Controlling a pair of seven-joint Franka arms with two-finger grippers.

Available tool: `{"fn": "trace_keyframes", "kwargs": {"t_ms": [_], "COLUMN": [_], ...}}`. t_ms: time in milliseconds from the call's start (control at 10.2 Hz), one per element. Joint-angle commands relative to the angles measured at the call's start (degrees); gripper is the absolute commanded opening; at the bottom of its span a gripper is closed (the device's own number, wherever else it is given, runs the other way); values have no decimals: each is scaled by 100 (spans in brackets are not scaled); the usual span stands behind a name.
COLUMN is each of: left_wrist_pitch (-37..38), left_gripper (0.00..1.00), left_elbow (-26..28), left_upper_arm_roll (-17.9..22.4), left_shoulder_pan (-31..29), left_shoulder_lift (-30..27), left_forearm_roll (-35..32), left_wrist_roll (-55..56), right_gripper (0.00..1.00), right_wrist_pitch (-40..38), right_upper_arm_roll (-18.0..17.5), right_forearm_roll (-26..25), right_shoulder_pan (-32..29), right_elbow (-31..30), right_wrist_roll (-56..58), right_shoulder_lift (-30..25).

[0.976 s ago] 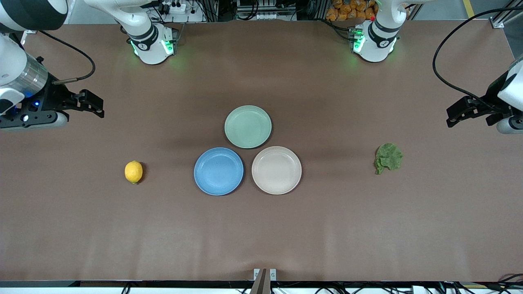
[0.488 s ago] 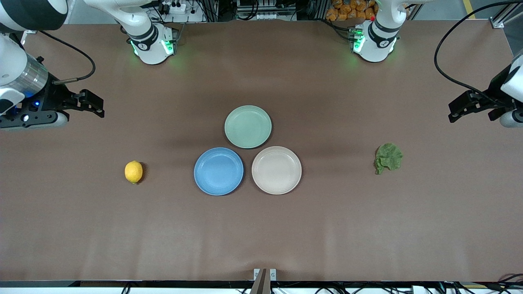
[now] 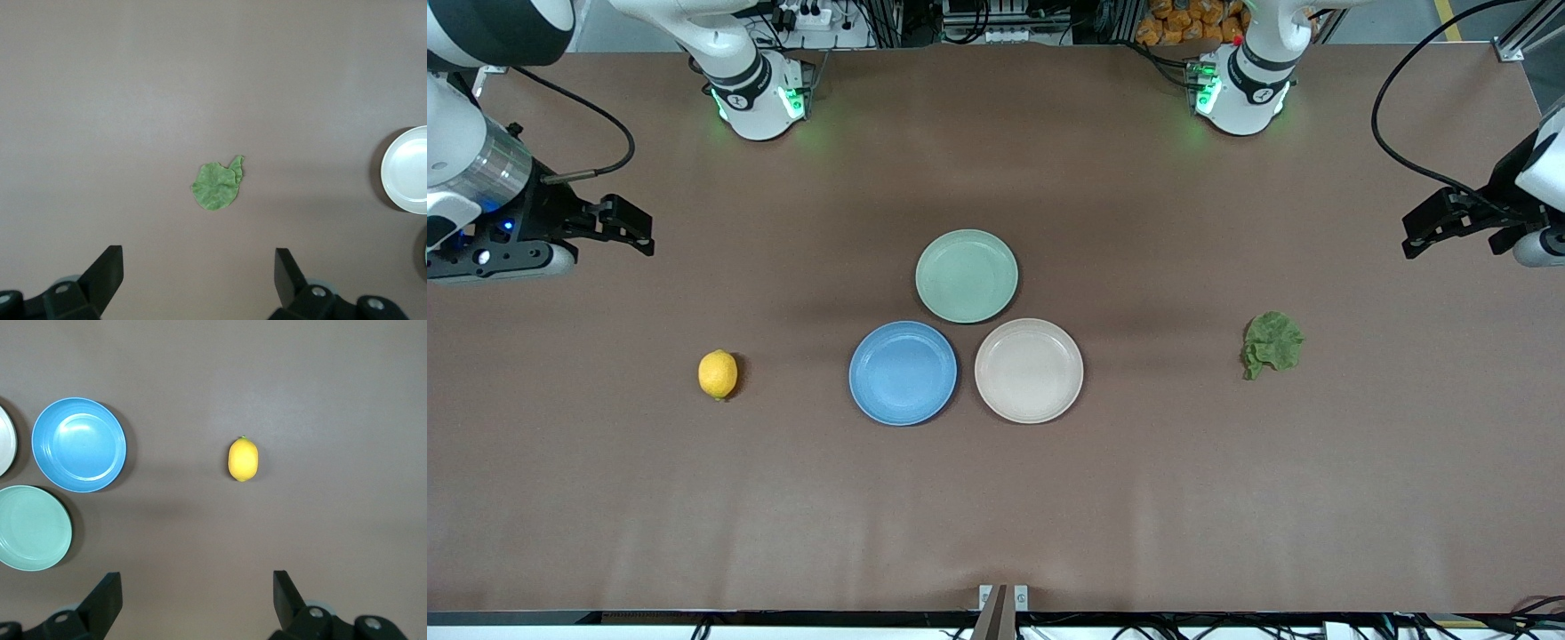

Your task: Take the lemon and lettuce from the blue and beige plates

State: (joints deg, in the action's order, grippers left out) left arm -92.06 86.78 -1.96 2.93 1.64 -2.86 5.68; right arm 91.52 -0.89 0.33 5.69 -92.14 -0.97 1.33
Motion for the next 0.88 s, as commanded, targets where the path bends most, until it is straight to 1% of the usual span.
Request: {"fn": "trace_keyframes", "kwargs": {"t_ms": [0,780], "left_wrist_pitch": [21,21], "left_gripper": [100,100], "left_elbow": [50,41], "left_upper_arm_roll": [64,46], "left_shoulder_pan": [41,41], "left_shoulder_lift": [-103,-32], "left_forearm_roll": [101,127], "left_wrist_roll": [-208,-287], "right_gripper": [100,100], "right_wrist_pitch": [-3,-38], "right_upper_arm_roll": [10,18], "right_forearm_roll": [-69,-33], "right_shoulder_pan": [20,11], "right_elbow": [-163,-163], "right_wrist_roll": [-114,-114], "right_shoulder_lift": [-176,-176]}}
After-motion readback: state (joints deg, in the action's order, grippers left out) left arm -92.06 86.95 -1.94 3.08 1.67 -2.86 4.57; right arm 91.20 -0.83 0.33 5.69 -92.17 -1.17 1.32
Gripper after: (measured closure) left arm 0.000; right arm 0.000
